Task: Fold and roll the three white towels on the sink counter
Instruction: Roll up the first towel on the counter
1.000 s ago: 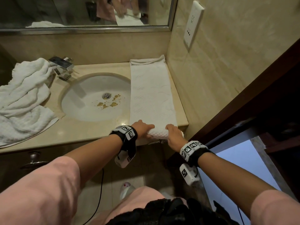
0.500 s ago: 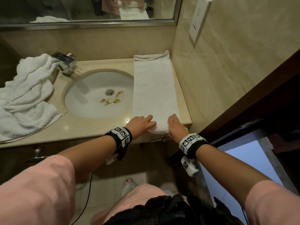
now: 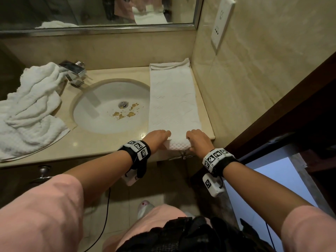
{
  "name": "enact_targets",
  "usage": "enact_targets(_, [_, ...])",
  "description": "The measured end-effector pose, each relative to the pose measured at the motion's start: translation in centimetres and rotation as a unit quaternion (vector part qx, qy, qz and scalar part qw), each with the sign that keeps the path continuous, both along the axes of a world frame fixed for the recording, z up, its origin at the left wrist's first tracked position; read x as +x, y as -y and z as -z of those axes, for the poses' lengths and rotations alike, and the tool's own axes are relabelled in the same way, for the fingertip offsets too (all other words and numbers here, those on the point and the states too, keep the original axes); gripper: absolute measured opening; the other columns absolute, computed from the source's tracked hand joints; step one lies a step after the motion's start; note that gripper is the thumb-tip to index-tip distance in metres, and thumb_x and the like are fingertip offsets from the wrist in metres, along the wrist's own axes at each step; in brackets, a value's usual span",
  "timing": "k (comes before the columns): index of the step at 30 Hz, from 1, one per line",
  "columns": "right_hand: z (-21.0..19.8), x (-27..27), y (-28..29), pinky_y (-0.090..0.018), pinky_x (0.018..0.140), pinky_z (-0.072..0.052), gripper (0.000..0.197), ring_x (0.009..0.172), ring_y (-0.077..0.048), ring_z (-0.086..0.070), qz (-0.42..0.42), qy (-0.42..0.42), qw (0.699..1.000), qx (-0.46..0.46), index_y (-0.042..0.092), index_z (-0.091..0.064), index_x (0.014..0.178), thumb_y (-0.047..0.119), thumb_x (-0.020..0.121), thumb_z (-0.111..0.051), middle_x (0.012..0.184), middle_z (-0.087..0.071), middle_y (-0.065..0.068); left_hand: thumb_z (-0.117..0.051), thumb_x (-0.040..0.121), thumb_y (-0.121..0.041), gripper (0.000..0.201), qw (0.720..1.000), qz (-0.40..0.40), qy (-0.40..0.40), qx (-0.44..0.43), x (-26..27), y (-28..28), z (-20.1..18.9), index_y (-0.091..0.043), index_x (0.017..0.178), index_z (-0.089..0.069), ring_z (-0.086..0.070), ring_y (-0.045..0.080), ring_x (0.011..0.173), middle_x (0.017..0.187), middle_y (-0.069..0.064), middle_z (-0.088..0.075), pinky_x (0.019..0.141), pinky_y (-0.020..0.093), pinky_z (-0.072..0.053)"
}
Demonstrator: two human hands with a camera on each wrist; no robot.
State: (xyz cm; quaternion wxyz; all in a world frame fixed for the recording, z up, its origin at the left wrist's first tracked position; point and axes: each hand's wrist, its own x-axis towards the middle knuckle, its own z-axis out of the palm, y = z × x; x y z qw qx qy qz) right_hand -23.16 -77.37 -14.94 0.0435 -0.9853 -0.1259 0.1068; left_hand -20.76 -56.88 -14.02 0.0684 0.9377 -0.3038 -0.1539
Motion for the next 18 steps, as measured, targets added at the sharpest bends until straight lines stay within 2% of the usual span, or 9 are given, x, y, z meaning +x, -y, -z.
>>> enact_targets(3, [-0.5,0.3,-0.1,-0.031,0.068,-0.042,0.030,0.081,-0.022,-0.049,0.031,-0.020,0.999,0.007,0.012,-0.050,0.100,0.014,0.079,-0.071,0.093,-0.056,-0.005,-0.063,0.089,-0.019,0.026,1.000,0.022,0.007,0.018,0.1,0.3,-0.4,-0.007,0.109,-0.051,-0.059,0.027,0.090,0.101,0.010,-0.061,0.071,0.033,-0.041])
enact_targets(5, [-0.6,0.6,-0.1,-0.030,0.071,-0.042,0.028,0.087,-0.023,-0.054,0.030,-0.040,0.999,-0.006,0.012,-0.053,0.103,0.019,0.081,-0.070,0.096,-0.058,-0.005,-0.060,0.092,-0.019,0.022,0.999,0.028,-0.003,0.029,0.2,0.5,-0.5,-0.006,0.108,-0.053,-0.059,0.028,0.092,0.102,0.011,-0.062,0.070,0.030,-0.037])
enact_targets(9, [-0.5,1.6,0.4,-0.030,0.074,-0.044,0.022,0.095,-0.025,-0.060,0.036,-0.063,0.997,0.009,0.012,-0.062,0.106,0.016,0.085,-0.066,0.103,-0.064,-0.007,-0.047,0.092,-0.001,0.018,0.997,0.038,0.000,0.068,-0.3,0.8,0.2,-0.005,0.109,-0.050,-0.051,0.027,0.097,0.108,0.014,-0.055,0.075,0.028,-0.037])
enact_targets(11, [-0.7,2.1,0.4,-0.031,0.076,-0.047,0.022,0.095,-0.026,-0.061,0.039,-0.078,0.996,0.016,0.012,-0.065,0.107,0.015,0.085,-0.066,0.103,-0.066,-0.008,-0.041,0.091,0.000,0.022,0.996,0.031,0.012,0.079,-0.7,0.9,0.5,-0.007,0.112,-0.045,-0.046,0.025,0.094,0.109,0.012,-0.050,0.079,0.031,-0.037])
enact_targets(14, [-1.0,2.6,0.5,-0.029,0.070,-0.047,0.024,0.085,-0.023,-0.061,0.040,-0.107,0.993,0.028,0.009,-0.070,0.100,0.019,0.079,-0.075,0.095,-0.068,-0.009,-0.038,0.095,-0.022,0.027,0.997,0.025,0.020,0.072,-0.6,1.2,0.6,-0.009,0.118,-0.043,-0.044,0.023,0.087,0.108,0.010,-0.051,0.080,0.032,-0.038])
enact_targets(16, [-1.2,3.0,0.7,-0.026,0.059,-0.040,0.026,0.075,-0.020,-0.057,0.039,-0.124,0.991,0.042,0.007,-0.072,0.092,0.024,0.074,-0.081,0.085,-0.068,-0.008,-0.047,0.092,-0.046,0.046,0.997,0.038,0.016,0.071,-0.1,1.4,0.5,-0.013,0.123,-0.040,-0.049,0.022,0.089,0.108,0.008,-0.052,0.080,0.033,-0.042])
enact_targets(18, [-1.3,3.5,0.7,-0.025,0.056,-0.037,0.029,0.075,-0.020,-0.058,0.039,-0.140,0.988,0.046,0.008,-0.073,0.091,0.026,0.071,-0.082,0.082,-0.067,-0.006,-0.057,0.085,-0.057,0.062,0.996,0.037,-0.003,0.085,0.4,1.7,0.0,-0.015,0.126,-0.037,-0.055,0.025,0.089,0.105,0.007,-0.054,0.077,0.035,-0.048])
